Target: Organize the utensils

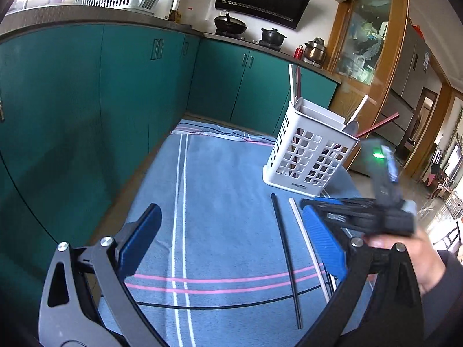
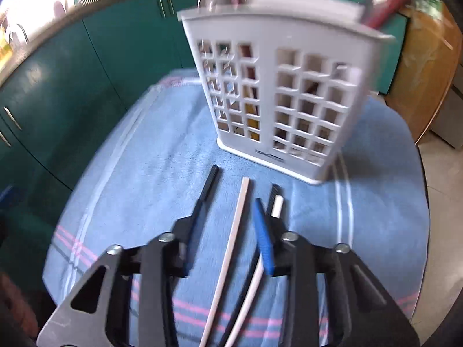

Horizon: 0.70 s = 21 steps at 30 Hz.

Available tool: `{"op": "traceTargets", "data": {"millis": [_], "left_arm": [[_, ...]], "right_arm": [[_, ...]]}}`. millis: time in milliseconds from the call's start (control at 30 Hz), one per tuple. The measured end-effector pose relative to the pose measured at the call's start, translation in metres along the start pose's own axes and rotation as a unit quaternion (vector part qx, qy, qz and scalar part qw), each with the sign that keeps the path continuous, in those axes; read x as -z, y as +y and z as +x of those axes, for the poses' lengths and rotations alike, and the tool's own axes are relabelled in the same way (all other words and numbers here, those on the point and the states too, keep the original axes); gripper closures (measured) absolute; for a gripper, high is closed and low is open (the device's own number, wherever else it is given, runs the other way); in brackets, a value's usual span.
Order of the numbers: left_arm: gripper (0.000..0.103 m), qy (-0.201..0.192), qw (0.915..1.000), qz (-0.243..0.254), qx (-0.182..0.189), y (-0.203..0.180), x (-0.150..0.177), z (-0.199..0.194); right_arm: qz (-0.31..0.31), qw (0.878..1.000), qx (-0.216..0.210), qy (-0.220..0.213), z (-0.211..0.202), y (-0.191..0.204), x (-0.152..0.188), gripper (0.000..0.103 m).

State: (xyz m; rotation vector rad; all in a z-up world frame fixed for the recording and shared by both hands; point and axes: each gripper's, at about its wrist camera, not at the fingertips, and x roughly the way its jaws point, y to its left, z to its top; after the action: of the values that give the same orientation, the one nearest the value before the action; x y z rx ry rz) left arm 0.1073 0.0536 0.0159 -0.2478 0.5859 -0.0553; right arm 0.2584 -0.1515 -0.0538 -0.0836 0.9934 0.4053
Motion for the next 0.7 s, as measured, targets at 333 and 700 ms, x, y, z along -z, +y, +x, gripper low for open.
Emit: {"op": "traceTargets", "data": {"millis": [333,700], "left_arm": [[0.007,0.019,0.9998,-0.005,-0.004,0.007,-0.004,0.012],[0.045,0.135,0.9894,0.046,0.027,-0.057,-0.009,0.112]], "right_arm": [[0.005,1.0,0.013,-0.011,0.0,0.002,-0.005,0.075],[0.059,0.998,0.014,-0.028,-0.024,-0.06,0.02,0.075]]}}
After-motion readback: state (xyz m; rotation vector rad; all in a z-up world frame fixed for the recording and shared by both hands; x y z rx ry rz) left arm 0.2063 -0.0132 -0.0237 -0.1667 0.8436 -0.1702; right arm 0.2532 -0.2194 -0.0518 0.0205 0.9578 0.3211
